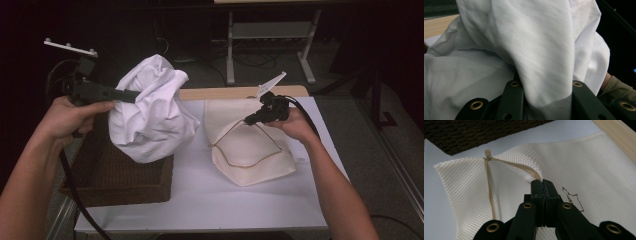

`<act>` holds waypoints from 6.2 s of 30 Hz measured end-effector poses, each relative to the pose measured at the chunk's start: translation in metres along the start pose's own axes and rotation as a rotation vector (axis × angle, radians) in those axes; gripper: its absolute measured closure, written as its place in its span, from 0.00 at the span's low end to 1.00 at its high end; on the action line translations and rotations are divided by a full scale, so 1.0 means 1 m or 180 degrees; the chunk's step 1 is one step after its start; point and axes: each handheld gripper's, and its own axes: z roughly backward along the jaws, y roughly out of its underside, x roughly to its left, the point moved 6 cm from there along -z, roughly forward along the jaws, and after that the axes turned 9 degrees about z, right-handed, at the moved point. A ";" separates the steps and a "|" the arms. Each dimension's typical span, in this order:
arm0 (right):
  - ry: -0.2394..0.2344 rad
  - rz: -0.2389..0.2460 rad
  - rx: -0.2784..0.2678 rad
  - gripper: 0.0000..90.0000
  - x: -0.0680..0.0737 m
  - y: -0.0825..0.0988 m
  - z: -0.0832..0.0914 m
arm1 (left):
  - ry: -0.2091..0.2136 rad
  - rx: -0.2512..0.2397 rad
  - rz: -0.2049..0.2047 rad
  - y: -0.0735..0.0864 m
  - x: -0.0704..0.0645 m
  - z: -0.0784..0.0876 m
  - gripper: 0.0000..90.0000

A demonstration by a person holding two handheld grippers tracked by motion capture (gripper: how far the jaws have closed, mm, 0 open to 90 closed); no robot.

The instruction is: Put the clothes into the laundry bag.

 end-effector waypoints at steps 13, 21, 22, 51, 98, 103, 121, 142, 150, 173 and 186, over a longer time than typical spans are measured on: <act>0.0073 -0.0042 -0.0045 0.98 -0.019 -0.010 0.004 | 0.0339 0.0394 -0.0246 -0.007 -0.039 -0.075 0.83; 0.0081 -0.0074 -0.0023 0.98 -0.022 -0.007 0.001 | 0.0483 0.0645 -0.0330 0.008 -0.051 -0.108 0.83; 0.0087 -0.0084 -0.0020 0.98 -0.022 -0.006 0.002 | 0.0515 0.0685 -0.0336 0.012 -0.052 -0.112 0.83; 0.0005 0.0191 -0.0008 0.98 0.012 -0.024 0.001 | 0.0266 0.1459 0.0174 0.104 0.025 -0.240 0.83; -0.0329 0.0295 0.0138 0.98 0.058 -0.012 -0.010 | 0.0141 0.0885 0.0385 0.113 0.029 -0.279 0.91; -0.0369 0.0335 0.0130 0.98 0.064 -0.014 -0.011 | 0.0221 0.0847 0.0348 0.105 0.017 -0.281 0.92; -0.0355 0.0205 0.0055 0.98 0.065 0.005 0.000 | -0.0410 0.0539 0.0479 0.099 0.042 -0.258 0.52; -0.0329 0.0225 0.0118 0.98 0.068 0.005 -0.005 | -0.0440 0.0871 0.0390 0.129 0.050 -0.278 0.85; -0.0392 0.0266 0.0051 0.98 0.073 0.000 -0.006 | -0.0012 0.0721 0.0277 0.111 0.018 -0.276 0.90; -0.0328 0.0216 0.0008 0.98 0.072 0.008 0.008 | -0.0548 0.0478 0.0392 0.105 0.035 -0.256 0.47; -0.0328 0.0263 0.0119 0.98 0.074 0.008 -0.001 | -0.0517 0.0862 0.0581 0.139 0.055 -0.292 0.63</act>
